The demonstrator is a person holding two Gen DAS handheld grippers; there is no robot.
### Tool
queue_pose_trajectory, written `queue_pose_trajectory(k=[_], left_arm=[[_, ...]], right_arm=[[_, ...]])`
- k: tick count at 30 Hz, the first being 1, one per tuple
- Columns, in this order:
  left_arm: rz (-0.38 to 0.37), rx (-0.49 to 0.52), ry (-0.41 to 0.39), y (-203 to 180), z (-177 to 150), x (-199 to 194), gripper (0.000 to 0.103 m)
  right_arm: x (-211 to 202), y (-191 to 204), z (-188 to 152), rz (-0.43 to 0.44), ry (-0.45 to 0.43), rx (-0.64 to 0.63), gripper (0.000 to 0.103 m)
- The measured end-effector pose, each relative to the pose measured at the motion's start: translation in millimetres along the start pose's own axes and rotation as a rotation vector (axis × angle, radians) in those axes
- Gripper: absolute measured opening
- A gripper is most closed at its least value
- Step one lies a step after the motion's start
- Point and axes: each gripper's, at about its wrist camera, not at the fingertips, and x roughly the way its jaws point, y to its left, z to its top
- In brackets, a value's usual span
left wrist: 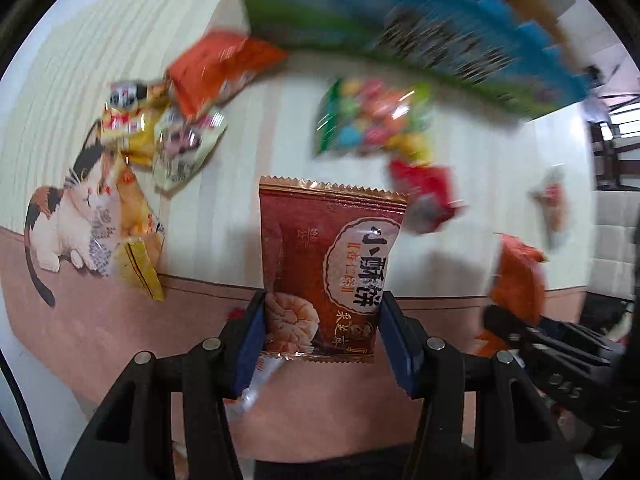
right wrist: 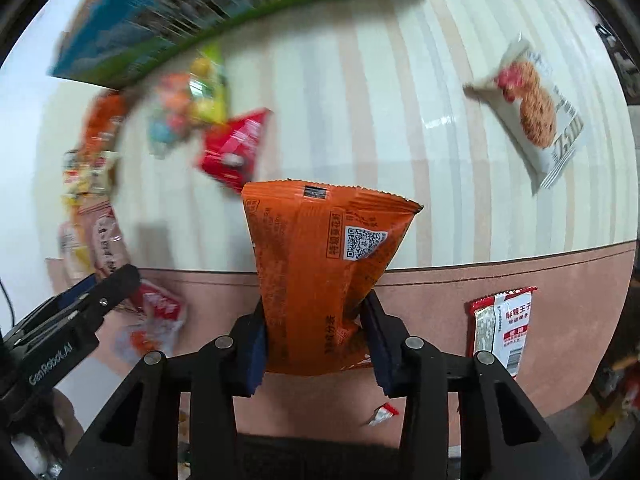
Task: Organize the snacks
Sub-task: 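Lower both packets into the box and open both grippers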
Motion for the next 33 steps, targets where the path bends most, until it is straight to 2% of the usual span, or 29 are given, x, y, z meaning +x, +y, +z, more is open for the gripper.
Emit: queue_pose_trajectory(k=[3,7,10,12,15,17,21,23,29,33], left_arm=[[-0.065,0.006,-0.067,-9,8,-44,0.052],[-0.145,0.033,-0.162,-24,42,-108,0.052],[-0.163,0.056,-0.188,-44,80,-120,0.052],[-0.145,0.078,-0.199,-44,106,-129,0.052],[-0.092,0.084,-0.205,-53,154,-121,0.052],[-0.066,0.079,-0.172,-51,190,-107,0.052],[-0.008,0.076,-0.143,-49,245,-82,0.052],[0.015,0.081,-0.125,-47,268,-68,0.052],[0.059,0.083,-0.067,-43,320,-34,0.052],[0.087,0.091,-0.047,-38,337,-17,0.052]], right_arm=[[-46,0,2,0.05,-0.046,-0.028,0.045],[-116,8,23,0.108,-0.153,-0.059,0.045],[-161,19,53,0.13,-0.231,-0.073,0.045],[-177,26,77,0.108,-0.28,-0.085,0.045],[-186,42,129,0.043,-0.339,-0.083,0.045],[-187,40,164,0.022,-0.351,-0.059,0.045],[-170,31,233,-0.043,-0.334,-0.024,0.045],[-161,30,257,-0.063,-0.32,-0.01,0.045],[-132,25,319,-0.125,-0.276,0.021,0.045],[-111,22,343,-0.151,-0.251,0.024,0.045]])
